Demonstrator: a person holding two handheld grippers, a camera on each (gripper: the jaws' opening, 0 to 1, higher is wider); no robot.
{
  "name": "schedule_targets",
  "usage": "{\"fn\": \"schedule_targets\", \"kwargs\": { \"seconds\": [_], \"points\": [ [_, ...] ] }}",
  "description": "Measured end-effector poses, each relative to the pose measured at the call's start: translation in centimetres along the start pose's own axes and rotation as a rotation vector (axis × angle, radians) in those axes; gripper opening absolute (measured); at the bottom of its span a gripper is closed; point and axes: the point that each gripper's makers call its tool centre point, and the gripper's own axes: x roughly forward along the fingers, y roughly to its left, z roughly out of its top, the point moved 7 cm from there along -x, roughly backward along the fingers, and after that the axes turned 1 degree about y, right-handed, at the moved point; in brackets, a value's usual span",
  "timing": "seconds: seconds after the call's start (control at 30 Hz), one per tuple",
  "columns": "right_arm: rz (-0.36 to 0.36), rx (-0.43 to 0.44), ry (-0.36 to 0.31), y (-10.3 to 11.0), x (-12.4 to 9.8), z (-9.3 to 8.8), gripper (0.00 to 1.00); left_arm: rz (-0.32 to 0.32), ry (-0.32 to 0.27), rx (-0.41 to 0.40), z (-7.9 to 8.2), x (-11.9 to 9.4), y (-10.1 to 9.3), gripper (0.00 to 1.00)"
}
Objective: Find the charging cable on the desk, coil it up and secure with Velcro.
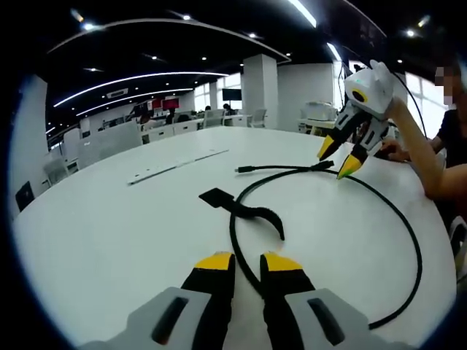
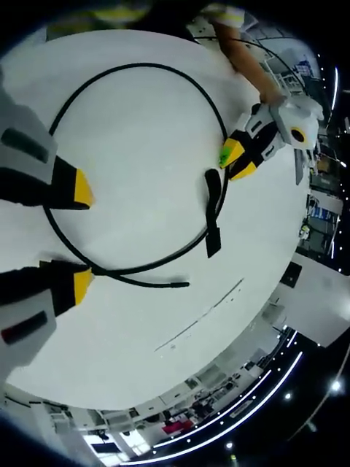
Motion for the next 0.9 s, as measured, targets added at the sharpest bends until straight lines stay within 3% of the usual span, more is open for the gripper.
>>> {"fn": "schedule_targets", "kwargs": {
  "seconds": [0.27, 0.5, 0.9],
  "points": [
    [0.007, 0.017, -0.014, 0.0, -0.2, -0.1, 0.32, 0.004, 0.002, -0.003, 0.0, 0.1, -0.1, 0.15],
    [0.015, -0.019, -0.004, 0.5, -0.1, 0.0, 0.32, 0.004, 0.001, -0.006, -0.1, 0.1, -0.1, 0.15],
    [0.037, 0.005, 0.048, 0.3, 0.5, -1.1, 0.3, 0.004, 0.002, -0.004, -0.1, 0.1, -0.1, 0.15]
  ]
}}
